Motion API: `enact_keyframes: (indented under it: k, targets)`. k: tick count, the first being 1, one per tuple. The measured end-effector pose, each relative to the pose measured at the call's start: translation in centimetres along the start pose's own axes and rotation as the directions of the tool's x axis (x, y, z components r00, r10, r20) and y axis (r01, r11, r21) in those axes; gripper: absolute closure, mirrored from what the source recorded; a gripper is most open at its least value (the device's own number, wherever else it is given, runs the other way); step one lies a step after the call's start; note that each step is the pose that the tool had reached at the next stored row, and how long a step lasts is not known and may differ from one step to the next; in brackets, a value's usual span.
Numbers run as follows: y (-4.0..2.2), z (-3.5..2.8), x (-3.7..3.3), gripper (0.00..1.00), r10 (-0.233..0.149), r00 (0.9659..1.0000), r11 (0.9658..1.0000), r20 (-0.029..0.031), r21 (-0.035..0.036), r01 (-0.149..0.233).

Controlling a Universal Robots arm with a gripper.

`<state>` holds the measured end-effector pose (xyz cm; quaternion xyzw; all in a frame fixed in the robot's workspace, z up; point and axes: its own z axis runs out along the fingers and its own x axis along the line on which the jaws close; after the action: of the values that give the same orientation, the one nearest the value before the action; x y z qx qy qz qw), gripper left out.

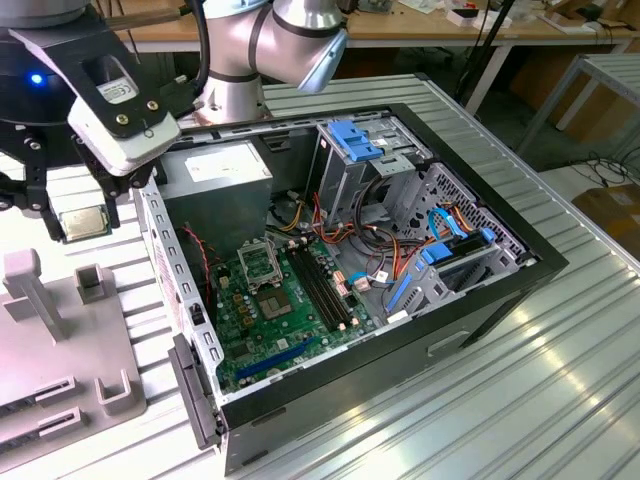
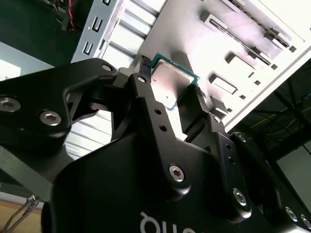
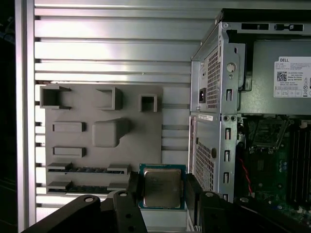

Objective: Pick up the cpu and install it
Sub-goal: 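Reach for the cpu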

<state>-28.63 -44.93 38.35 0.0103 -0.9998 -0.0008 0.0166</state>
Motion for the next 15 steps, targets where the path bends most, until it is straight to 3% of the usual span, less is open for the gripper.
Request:
enact_keyframes:
  k: [15]
  targets:
    - [-0.06,-0.11,-3.05,0.53,0.0,1.0,1.0,0.0,0.0001,0.0]
